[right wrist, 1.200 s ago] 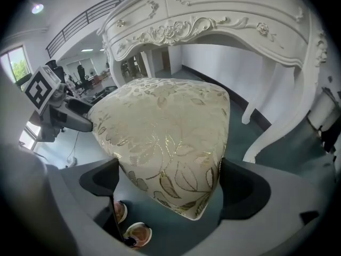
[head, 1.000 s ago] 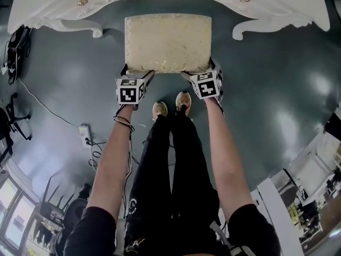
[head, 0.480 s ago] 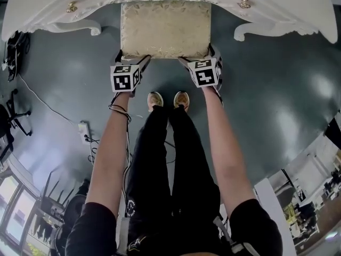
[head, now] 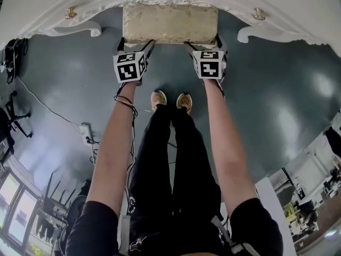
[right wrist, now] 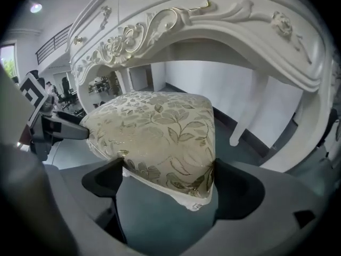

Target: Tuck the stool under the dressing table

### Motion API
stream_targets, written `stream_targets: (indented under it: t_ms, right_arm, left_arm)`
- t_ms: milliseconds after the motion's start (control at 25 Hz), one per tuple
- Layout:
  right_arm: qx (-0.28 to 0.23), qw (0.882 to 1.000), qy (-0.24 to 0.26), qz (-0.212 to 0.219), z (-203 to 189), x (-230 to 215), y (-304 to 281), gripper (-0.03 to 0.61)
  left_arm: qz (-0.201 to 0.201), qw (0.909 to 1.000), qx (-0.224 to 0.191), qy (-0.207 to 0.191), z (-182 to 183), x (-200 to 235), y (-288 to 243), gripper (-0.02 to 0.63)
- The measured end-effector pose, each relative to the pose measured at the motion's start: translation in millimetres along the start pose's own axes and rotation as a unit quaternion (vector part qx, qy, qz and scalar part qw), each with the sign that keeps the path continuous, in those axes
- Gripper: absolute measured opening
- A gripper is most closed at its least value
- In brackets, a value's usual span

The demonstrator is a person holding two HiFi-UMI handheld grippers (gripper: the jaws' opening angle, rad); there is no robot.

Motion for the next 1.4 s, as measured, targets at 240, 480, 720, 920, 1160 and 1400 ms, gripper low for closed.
stream_targets:
  t_ms: [240, 480, 720, 920, 1160, 1400]
  right_arm:
    - [-0.013, 0.999, -0.019, -0.034, 18, -15, -17, 0.538]
    - [-0.036, 0.997, -0.029, -0.054, 29, -24, -30, 0.531]
    - [-0.049, 0.996, -0.034, -0.062, 42, -32, -41, 0.531]
    - [-0.051, 0.996, -0.033, -0.065, 48, -38, -47, 0.531]
    - [-0.063, 0.995, -0.032, -0.066, 49, -38, -43, 0.531]
    - [-0.108, 0.992, -0.012, -0.066, 49, -20, 14, 0.495]
  left_arm:
    - [0.025, 0.9989, -0.035, 0.018, 22, -2, -21, 0.5]
    - [0.029, 0.9977, -0.059, 0.019, 38, -1, -37, 0.5]
    - [0.035, 0.9959, -0.079, 0.026, 54, 0, -49, 0.5]
    - [0.031, 0.9959, -0.081, 0.025, 62, 2, -57, 0.5]
    - [0.031, 0.9952, -0.089, 0.027, 61, 1, -53, 0.5]
    - [0.001, 0.995, -0.093, -0.036, 50, -29, 2, 0.5]
Point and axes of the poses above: the fingertips, and each gripper's own axes: y backward along the fingers, x to its left, z out of its top, the point moved 8 cm from there along y, backward along the fingers, and after that the axes turned 13 degrees about y, right-handed, at the moved point
